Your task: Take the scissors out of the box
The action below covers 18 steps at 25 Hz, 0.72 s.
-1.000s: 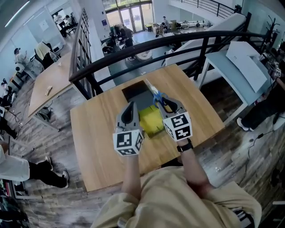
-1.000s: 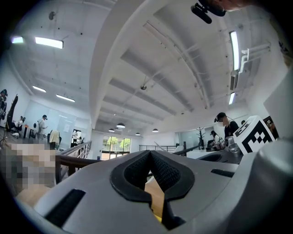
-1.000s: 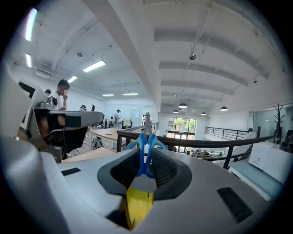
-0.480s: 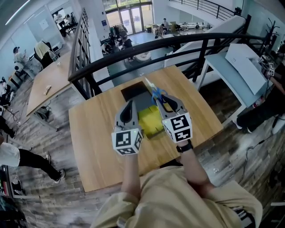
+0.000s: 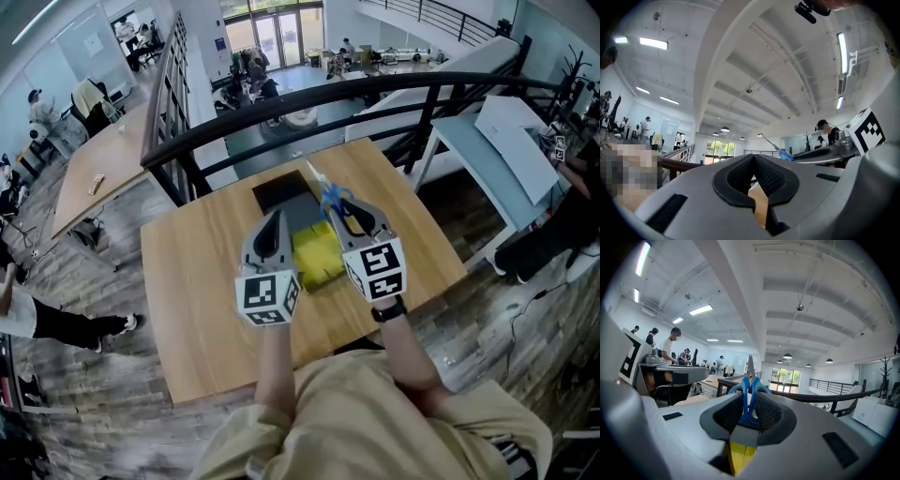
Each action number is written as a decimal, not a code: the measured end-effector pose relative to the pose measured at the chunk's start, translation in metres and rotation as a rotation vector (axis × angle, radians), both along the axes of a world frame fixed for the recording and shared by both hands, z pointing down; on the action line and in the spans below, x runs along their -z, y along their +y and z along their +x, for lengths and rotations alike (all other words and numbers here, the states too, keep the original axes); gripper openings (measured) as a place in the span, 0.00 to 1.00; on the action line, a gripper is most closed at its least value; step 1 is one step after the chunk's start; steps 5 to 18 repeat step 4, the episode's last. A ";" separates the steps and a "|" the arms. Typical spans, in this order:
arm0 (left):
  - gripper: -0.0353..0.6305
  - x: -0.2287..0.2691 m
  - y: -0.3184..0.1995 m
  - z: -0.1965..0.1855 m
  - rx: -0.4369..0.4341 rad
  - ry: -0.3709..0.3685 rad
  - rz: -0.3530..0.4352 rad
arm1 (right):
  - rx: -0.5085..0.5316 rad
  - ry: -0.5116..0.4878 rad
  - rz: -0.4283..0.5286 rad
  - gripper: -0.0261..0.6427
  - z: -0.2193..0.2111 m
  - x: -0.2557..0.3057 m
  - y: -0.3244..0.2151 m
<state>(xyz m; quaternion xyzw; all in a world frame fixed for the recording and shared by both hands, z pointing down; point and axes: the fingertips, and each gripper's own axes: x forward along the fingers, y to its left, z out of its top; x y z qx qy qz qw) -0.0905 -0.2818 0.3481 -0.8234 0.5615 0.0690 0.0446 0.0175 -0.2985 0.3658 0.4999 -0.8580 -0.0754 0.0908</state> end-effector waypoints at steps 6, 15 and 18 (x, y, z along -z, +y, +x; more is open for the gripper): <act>0.07 0.001 -0.008 -0.004 0.008 0.010 -0.003 | 0.004 0.007 0.007 0.16 -0.003 0.002 -0.007; 0.07 0.001 -0.008 -0.004 0.008 0.010 -0.003 | 0.004 0.007 0.007 0.16 -0.003 0.002 -0.007; 0.07 0.001 -0.008 -0.004 0.008 0.010 -0.003 | 0.004 0.007 0.007 0.16 -0.003 0.002 -0.007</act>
